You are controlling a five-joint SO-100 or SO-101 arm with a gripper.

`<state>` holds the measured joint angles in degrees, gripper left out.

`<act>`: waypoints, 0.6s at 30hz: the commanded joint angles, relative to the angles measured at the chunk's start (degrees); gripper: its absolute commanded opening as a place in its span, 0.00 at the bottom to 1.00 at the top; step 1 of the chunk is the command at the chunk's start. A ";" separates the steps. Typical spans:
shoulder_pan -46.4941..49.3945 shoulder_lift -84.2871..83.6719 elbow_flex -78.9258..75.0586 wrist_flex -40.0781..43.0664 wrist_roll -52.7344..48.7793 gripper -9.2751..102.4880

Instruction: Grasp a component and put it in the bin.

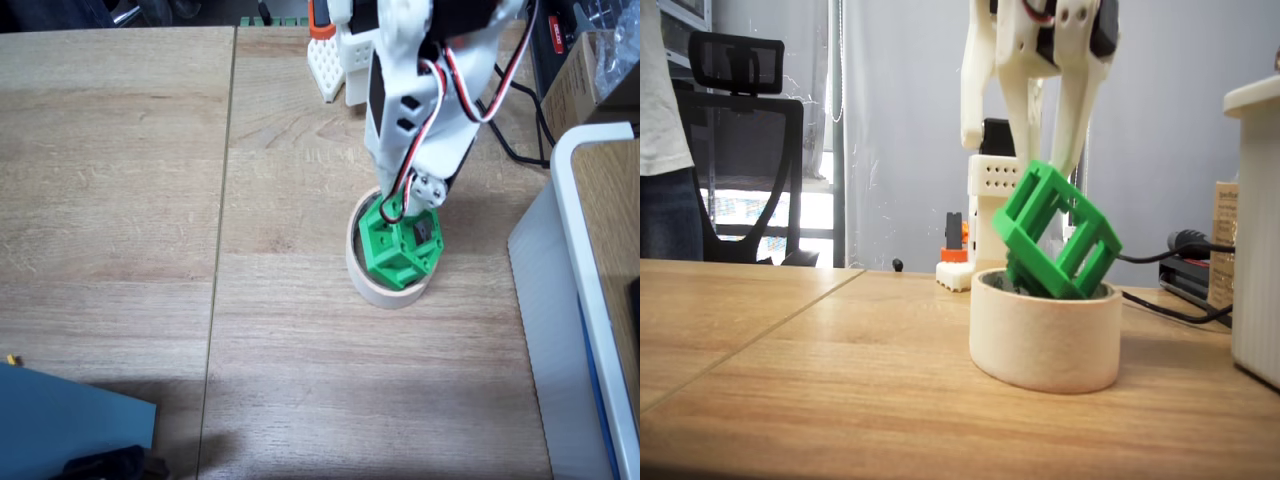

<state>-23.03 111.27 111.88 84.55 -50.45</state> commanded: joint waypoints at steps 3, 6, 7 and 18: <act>0.00 3.34 2.99 0.18 -0.26 0.08; 0.09 3.34 4.04 0.18 -0.53 0.09; 0.18 3.34 4.22 0.18 -0.53 0.09; 0.18 3.34 4.31 -0.35 -0.70 0.17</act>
<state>-22.32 111.27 116.63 83.85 -50.62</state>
